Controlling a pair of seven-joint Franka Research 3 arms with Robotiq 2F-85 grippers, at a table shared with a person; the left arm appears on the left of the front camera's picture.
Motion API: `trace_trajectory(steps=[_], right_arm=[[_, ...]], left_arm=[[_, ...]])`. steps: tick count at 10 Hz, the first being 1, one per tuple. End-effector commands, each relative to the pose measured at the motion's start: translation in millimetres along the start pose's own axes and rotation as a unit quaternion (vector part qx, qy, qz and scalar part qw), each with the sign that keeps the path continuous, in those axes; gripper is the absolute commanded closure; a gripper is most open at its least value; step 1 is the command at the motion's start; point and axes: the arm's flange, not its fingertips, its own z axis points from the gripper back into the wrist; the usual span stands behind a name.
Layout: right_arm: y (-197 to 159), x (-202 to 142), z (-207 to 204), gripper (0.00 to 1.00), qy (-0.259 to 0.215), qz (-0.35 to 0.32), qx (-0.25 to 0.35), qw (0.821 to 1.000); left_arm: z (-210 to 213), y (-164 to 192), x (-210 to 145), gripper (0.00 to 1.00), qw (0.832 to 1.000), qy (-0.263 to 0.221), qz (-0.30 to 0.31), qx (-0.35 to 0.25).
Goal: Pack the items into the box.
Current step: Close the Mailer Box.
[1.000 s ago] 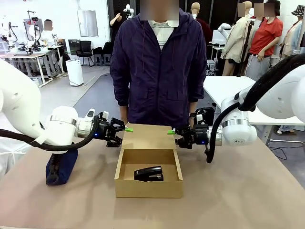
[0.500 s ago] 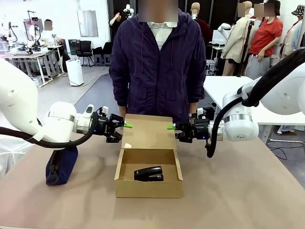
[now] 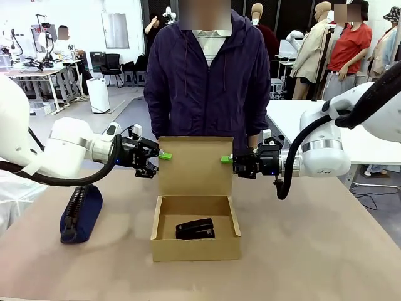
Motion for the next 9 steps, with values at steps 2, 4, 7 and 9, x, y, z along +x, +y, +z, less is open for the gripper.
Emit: trace_trajectory(steps=[2, 4, 7, 9], right_arm=[[-6.8, 6.2, -0.8, 0.42, -0.004, -0.003, 0.002, 1.0], [-6.8, 6.2, -0.8, 0.42, -0.004, -0.003, 0.002, 1.0], [-7.7, 0.7, 1.3, 0.42, -0.002, -0.005, -0.002, 1.0], [1.9, -3.6, 8.4, 0.42, 0.03, 0.087, 0.037, 0.995]], left_arm=[[-1.8, 5.9, 4.5, 0.38, 1.0, 0.001, -0.004, -0.007], [-1.8, 5.9, 4.5, 0.38, 1.0, 0.001, -0.004, -0.007], [-1.6, 6.7, 1.4, 0.38, 1.0, 0.001, 0.004, 0.0], [3.7, 9.9, -10.5, 0.38, 0.991, 0.017, -0.127, -0.047]])
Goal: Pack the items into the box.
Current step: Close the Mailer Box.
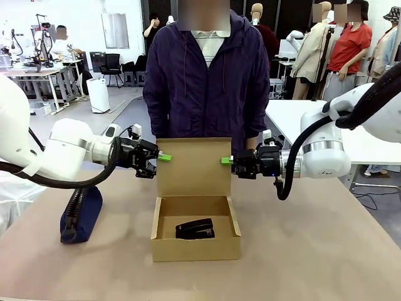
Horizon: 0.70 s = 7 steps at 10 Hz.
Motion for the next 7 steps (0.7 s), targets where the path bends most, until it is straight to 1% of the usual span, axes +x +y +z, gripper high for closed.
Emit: trace_trajectory(steps=[1, 2, 4, 5, 6, 7], right_arm=[[5.6, -6.3, 7.0, 0.42, 0.026, 0.092, 0.037, 0.995], [3.6, -9.8, 5.0, 0.42, 0.024, 0.124, 0.048, 0.991], [5.5, -19.5, 2.5, 0.42, 0.03, 0.187, 0.068, 0.98], [6.8, -25.8, 3.2, 0.42, 0.025, 0.208, 0.068, 0.975], [4.8, -32.8, 4.2, 0.42, 0.02, 0.224, 0.057, 0.973], [0.8, -40.0, 4.0, 0.42, 0.025, 0.232, 0.053, 0.971]], left_arm=[[5.3, 4.3, -15.1, 0.38, 0.993, 0.022, -0.116, -0.026], [7.1, 6.4, -20.9, 0.38, 0.985, 0.027, -0.17, -0.024], [11.7, 9.5, -31.0, 0.38, 0.971, 0.025, -0.239, -0.006], [13.4, 9.8, -36.7, 0.38, 0.963, 0.008, -0.268, 0.012], [15.1, 9.2, -43.7, 0.38, 0.95, -0.013, -0.311, 0.027], [15.9, 9.3, -51.6, 0.38, 0.93, -0.034, -0.363, 0.045]])
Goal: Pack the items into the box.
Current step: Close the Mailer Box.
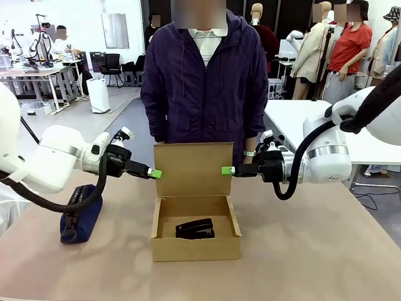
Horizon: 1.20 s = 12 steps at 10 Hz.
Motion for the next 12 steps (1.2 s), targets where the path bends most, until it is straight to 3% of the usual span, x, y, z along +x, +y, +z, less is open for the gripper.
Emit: trace_trajectory(steps=[1, 3, 9, 10, 12], right_arm=[[6.8, -20.1, 2.4, 0.42, -0.003, 0.042, 0.002, 0.999], [8.9, -31.8, 5.0, 0.42, 0.0, 0.063, 0.014, 0.998], [14.8, -53.6, 4.3, 0.42, 0.016, 0.09, 0.018, 0.996], [15.0, -52.3, 4.6, 0.0, 0.012, 0.089, 0.018, 0.996], [17.6, -54.2, 12.6, 0.0, 0.014, 0.084, 0.009, 0.996]], left_arm=[[-1.4, -19.5, -18.4, 0.38, 0.992, -0.033, -0.097, 0.069], [-1.5, -25.1, -26.3, 0.38, 0.988, -0.044, -0.127, 0.073], [-9.2, -33.2, -30.9, 0.38, 0.99, -0.024, -0.13, 0.044], [-8.7, -32.9, -33.1, 0.0, 0.991, -0.026, -0.128, 0.043], [-1.3, -37.4, -34.2, 0.0, 0.989, -0.035, -0.134, 0.056]])
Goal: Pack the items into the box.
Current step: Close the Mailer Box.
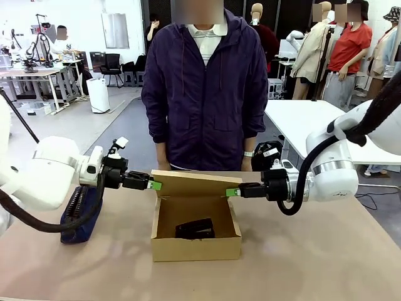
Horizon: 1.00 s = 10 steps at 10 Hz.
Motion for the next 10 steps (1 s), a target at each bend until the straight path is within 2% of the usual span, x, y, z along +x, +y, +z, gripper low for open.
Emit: trace_trajectory(steps=[1, 3, 5, 6, 8, 10], right_arm=[[9.5, -4.8, 16.0, 0.0, 0.003, 0.004, -0.011, 1.0], [17.3, -14.5, 46.1, 0.0, -0.024, 0.0, -0.062, 0.998], [26.2, -12.5, 65.1, 0.0, -0.079, 0.013, -0.07, 0.994], [24.8, -4.6, 58.3, 0.0, -0.11, 0.015, -0.071, 0.991], [19.5, 7.2, 34.3, 0.0, -0.114, 0.035, -0.062, 0.991], [20.2, 12.0, -9.3, 0.0, -0.061, 0.08, -0.016, 0.995]], left_arm=[[22.2, -12.3, 1.5, 0.0, 0.999, -0.017, -0.013, 0.046], [70.1, -32.2, 3.8, 0.0, 0.989, -0.059, -0.033, 0.134], [94.7, -42.5, 6.8, 0.0, 0.976, -0.096, -0.042, 0.192], [92.0, -39.7, 9.0, 0.0, 0.975, -0.119, -0.034, 0.183], [71.3, -25.3, 10.9, 0.0, 0.983, -0.116, -0.027, 0.138], [39.3, -14.4, 3.7, 0.0, 0.992, -0.083, -0.033, 0.089]])
